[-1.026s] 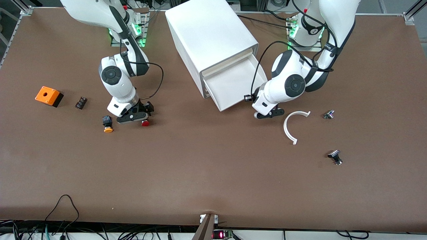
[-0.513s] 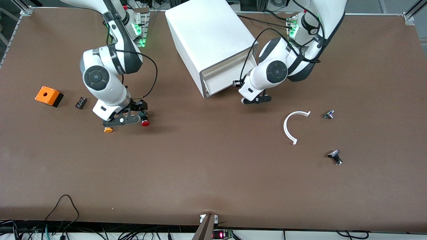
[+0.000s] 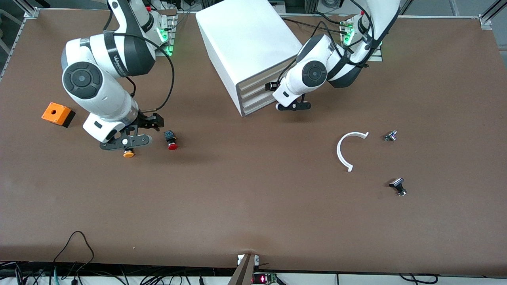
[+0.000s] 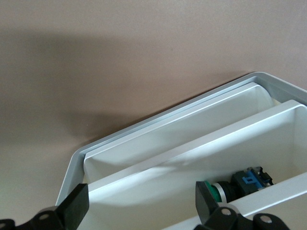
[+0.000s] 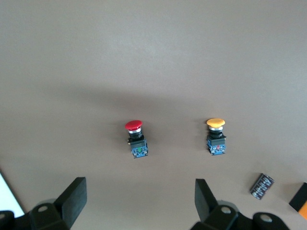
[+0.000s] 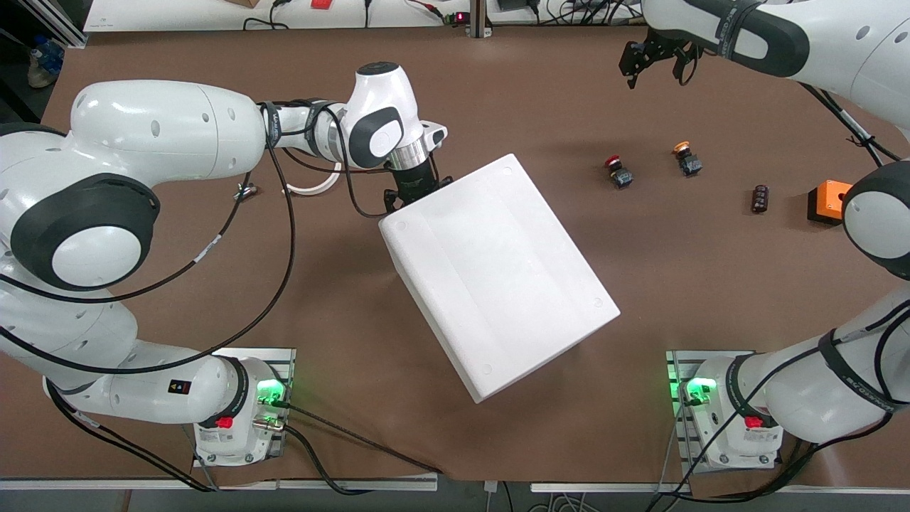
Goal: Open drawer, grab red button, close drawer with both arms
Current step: 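Push the drawer shut with the left gripper while the right gripper releases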
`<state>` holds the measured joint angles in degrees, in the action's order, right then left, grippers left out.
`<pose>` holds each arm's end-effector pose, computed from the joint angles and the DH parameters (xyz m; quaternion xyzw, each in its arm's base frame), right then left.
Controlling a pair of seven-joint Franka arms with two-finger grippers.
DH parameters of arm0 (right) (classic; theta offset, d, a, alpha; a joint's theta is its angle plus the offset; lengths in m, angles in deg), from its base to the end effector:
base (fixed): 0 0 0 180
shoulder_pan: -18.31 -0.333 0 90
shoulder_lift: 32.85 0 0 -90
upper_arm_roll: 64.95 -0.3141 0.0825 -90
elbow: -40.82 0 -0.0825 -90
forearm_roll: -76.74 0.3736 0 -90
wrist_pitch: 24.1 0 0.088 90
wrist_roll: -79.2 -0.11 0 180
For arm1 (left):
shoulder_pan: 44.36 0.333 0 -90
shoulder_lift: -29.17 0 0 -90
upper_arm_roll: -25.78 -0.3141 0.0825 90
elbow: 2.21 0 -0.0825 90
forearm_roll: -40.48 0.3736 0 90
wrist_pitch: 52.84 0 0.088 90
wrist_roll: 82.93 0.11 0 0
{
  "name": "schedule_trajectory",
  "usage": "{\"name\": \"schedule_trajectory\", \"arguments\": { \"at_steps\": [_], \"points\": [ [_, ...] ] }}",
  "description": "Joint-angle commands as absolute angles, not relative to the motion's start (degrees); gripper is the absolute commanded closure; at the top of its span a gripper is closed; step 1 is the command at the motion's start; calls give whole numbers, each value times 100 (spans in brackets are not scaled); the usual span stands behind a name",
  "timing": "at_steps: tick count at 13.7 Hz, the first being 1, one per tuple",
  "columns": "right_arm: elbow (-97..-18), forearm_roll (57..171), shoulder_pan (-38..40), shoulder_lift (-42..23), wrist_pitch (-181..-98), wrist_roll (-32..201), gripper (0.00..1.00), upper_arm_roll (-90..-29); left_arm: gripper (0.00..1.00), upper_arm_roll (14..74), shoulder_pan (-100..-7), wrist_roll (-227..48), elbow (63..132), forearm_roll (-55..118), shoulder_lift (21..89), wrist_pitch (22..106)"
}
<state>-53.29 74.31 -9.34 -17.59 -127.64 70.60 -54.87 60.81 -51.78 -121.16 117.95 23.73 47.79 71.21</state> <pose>0.5875 0.1919 0.4524 0.9942 0.0859 -0.0378 0.0534 0.4001 -0.3765 0.2837 0.9716 0.0601 -0.2117 0.0870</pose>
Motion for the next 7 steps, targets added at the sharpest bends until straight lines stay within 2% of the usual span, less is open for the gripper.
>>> {"name": "schedule_trajectory", "arguments": {
  "at_steps": [1, 5, 7],
  "points": [
    [-4857, 7638, -902, -1676, -12377, 7059, 0, -5336, 1, 6181, -5069, -12028, 11926, 2115, 4552, 6960],
    [-4321, 7682, -893, -1685, -11710, 7102, 0, -4968, 1, 6024, -4972, -11984, 11847, 2176, 4561, 6977],
    [-4233, 7709, -876, -1798, -11358, 7129, 0, -4703, 1, 5507, -4911, -11958, 11611, 2202, 4552, 6986]
  ]
}}
